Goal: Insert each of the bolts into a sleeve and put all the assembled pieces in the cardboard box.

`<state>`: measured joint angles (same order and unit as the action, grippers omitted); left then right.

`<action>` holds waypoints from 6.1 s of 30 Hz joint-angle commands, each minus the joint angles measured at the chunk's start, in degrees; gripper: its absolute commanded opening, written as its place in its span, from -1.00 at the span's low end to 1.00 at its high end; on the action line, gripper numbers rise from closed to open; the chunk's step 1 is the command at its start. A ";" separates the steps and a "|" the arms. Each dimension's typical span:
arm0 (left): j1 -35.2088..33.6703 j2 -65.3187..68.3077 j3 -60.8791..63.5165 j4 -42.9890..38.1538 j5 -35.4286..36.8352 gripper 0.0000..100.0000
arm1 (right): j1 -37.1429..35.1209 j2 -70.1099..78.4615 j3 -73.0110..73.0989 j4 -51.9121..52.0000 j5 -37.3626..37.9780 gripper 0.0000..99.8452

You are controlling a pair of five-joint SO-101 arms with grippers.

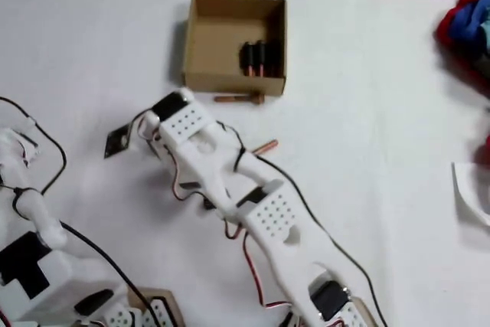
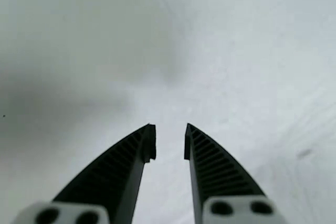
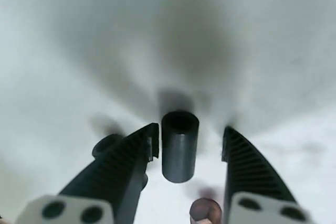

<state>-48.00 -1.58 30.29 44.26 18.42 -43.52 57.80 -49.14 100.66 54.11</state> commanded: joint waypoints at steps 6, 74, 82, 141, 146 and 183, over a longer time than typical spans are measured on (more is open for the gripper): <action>-0.35 -0.70 -2.77 -0.62 0.53 -0.77 | 6.81 0.66 -0.97 0.48 0.09 -0.52; -0.26 -0.79 -2.77 -0.62 0.62 -0.77 | 1.27 1.10 0.00 -2.07 -3.87 -0.68; -0.26 -0.79 -2.77 -0.62 0.62 -0.77 | 1.27 1.10 0.00 -2.95 -3.87 -0.68; 46.07 7.65 -4.26 8.00 -23.38 -0.77 | 38.46 -55.96 31.74 -10.86 -26.73 -0.96; 51.60 7.74 -13.14 16.18 -21.36 -0.77 | 42.59 -66.86 56.79 -24.92 -28.75 -0.96; 73.49 17.32 -19.74 16.09 25.67 -0.77 | 51.91 -73.10 72.09 -32.04 -28.48 -0.96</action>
<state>24.79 16.00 11.12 59.74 46.37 8.00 -12.53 23.38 69.36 25.80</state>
